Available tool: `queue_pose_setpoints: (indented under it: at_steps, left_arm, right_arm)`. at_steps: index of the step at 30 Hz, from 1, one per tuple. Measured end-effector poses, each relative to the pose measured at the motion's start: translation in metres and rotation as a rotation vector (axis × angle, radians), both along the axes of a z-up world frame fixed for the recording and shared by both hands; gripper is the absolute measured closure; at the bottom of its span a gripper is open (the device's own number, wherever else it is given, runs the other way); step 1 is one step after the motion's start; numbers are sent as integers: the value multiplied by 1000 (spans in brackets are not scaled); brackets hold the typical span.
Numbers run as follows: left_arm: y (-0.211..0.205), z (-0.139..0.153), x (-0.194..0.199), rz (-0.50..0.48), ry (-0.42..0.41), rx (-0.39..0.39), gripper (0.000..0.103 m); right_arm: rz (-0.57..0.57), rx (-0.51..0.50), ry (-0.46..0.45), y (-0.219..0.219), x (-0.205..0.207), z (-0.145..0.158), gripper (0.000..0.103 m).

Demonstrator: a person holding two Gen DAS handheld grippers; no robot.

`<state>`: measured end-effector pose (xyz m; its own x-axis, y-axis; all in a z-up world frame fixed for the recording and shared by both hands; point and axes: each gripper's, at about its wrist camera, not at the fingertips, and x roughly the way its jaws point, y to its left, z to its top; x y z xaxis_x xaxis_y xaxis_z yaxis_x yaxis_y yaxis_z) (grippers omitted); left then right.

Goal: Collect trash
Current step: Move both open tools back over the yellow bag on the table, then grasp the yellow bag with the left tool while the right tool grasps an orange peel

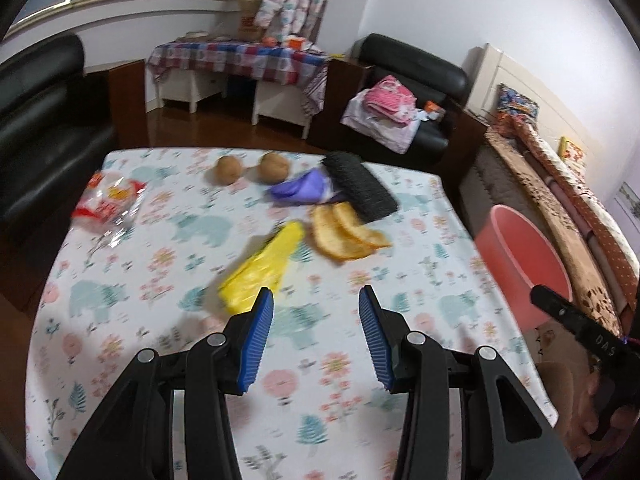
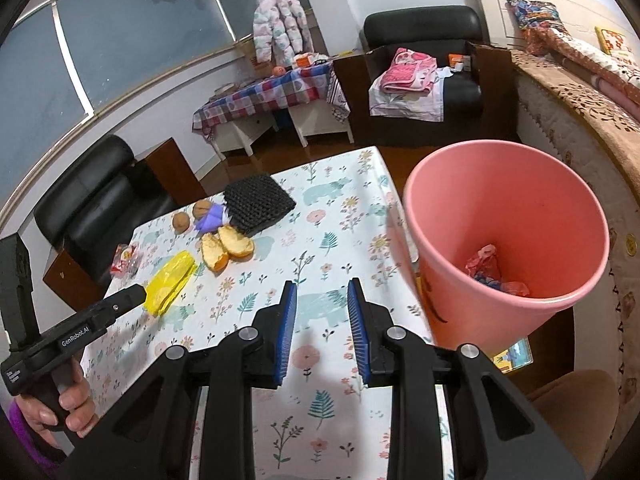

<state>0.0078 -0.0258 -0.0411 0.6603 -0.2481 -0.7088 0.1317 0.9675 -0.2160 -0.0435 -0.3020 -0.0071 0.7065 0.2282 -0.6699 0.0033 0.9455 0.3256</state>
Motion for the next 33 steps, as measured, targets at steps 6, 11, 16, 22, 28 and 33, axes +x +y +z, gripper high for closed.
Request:
queue_pose_setpoints:
  at_steps: [6,11,16,22,28,33]
  left_arm:
    - [20,-14,0,55,36,5,59]
    - [28,-17,7,70,34,13,59]
    - [26,-19,19,47,36,45,53]
    - [21,-30,38,22,62,56,53]
    - [22,-41,54,11,94,19,53]
    - [24,-48,60,13,103,10,59]
  right_arm:
    - [25,-3,25,8,4,-6,76]
    - [42,-8,46,13,8,-12,76]
    - [56,-5,72,18,15,-19,76]
    - [114,18,105,34,28,-24,76]
    - [216,43,134,63,46,-28,76]
    - [264,34,140,87,61,-29,76]
